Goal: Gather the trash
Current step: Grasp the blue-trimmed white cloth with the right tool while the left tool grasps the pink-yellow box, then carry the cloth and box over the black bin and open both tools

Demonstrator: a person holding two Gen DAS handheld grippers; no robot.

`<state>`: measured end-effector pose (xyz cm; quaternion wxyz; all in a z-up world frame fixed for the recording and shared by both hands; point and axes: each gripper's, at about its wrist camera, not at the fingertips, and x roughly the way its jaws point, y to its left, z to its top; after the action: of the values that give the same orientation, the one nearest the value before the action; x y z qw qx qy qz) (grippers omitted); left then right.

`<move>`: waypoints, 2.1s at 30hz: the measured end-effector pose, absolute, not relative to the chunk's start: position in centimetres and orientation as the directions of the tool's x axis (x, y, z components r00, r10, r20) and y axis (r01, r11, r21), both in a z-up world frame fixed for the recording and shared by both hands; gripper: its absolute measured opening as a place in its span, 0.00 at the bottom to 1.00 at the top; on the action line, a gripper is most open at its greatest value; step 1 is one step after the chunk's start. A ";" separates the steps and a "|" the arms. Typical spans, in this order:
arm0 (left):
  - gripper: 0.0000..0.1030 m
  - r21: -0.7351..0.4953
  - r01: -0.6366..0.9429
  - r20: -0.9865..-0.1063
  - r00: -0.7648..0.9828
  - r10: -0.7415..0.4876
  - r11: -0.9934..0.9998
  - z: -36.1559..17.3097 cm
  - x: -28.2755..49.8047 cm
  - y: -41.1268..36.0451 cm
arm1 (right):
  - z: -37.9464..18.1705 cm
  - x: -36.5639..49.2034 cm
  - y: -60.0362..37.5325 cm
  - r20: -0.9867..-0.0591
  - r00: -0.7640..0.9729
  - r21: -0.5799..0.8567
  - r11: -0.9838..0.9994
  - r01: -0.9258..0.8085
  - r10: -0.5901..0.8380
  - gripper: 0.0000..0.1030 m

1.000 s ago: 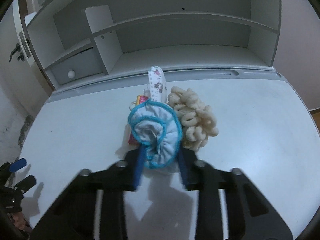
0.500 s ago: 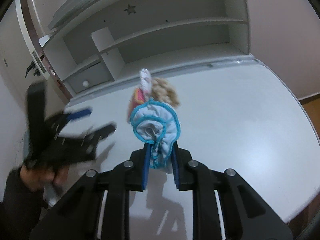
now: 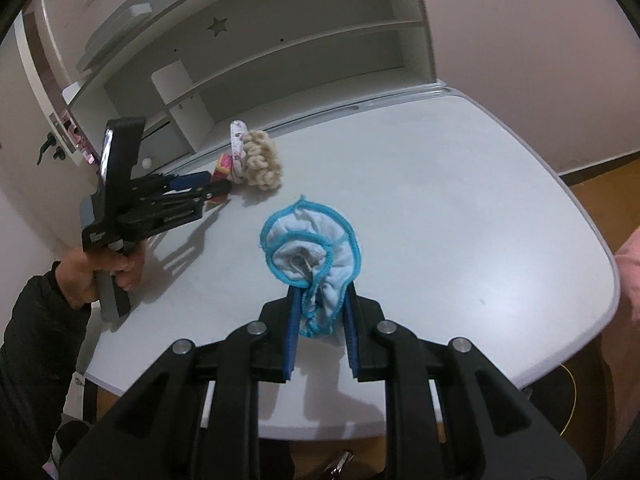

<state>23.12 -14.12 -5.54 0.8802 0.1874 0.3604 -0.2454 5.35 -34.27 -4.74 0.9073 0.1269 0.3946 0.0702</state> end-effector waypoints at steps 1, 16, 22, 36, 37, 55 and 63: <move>0.24 0.170 0.567 -0.720 0.630 -0.291 0.806 -5.2 22.6 -14.3 | -4.7 5.1 -34.5 -0.696 0.681 0.288 0.957 -0.024 0.227 0.19; 0.16 0.099 0.484 -0.746 0.615 -0.257 0.870 -1.9 14.0 -13.6 | -4.1 -1.1 -41.6 -0.657 0.740 0.329 0.938 0.106 0.147 0.19; 0.16 0.054 0.654 -0.714 0.554 -0.428 0.755 -0.1 9.6 -23.6 | -5.5 -4.8 -48.5 -0.668 0.744 0.333 0.899 0.286 0.011 0.19; 0.16 -0.135 0.942 -0.787 0.086 -0.610 0.307 -11.9 -4.0 -50.3 | -17.1 -16.5 -64.0 -0.823 0.533 0.294 0.655 0.696 -0.196 0.19; 0.16 -0.143 0.945 -0.798 0.065 -0.599 0.293 -13.5 -4.5 -51.3 | -18.0 -16.9 -64.5 -0.833 0.517 0.289 0.645 0.708 -0.195 0.19; 0.16 -0.222 0.932 -0.876 -0.062 -0.478 0.286 -27.2 -4.7 -59.4 | -29.5 -18.8 -68.8 -0.902 0.421 0.307 0.548 0.778 -0.093 0.19; 0.24 -0.217 0.936 -0.882 -0.066 -0.467 0.277 -27.9 -4.1 -61.2 | -30.1 -18.7 -69.7 -0.900 0.429 0.330 0.528 0.782 -0.073 0.19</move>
<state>-4.08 -61.17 -27.92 0.6383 0.2440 0.4806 -0.5496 -18.68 -69.73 -30.14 0.7487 0.3927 0.4514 -0.2855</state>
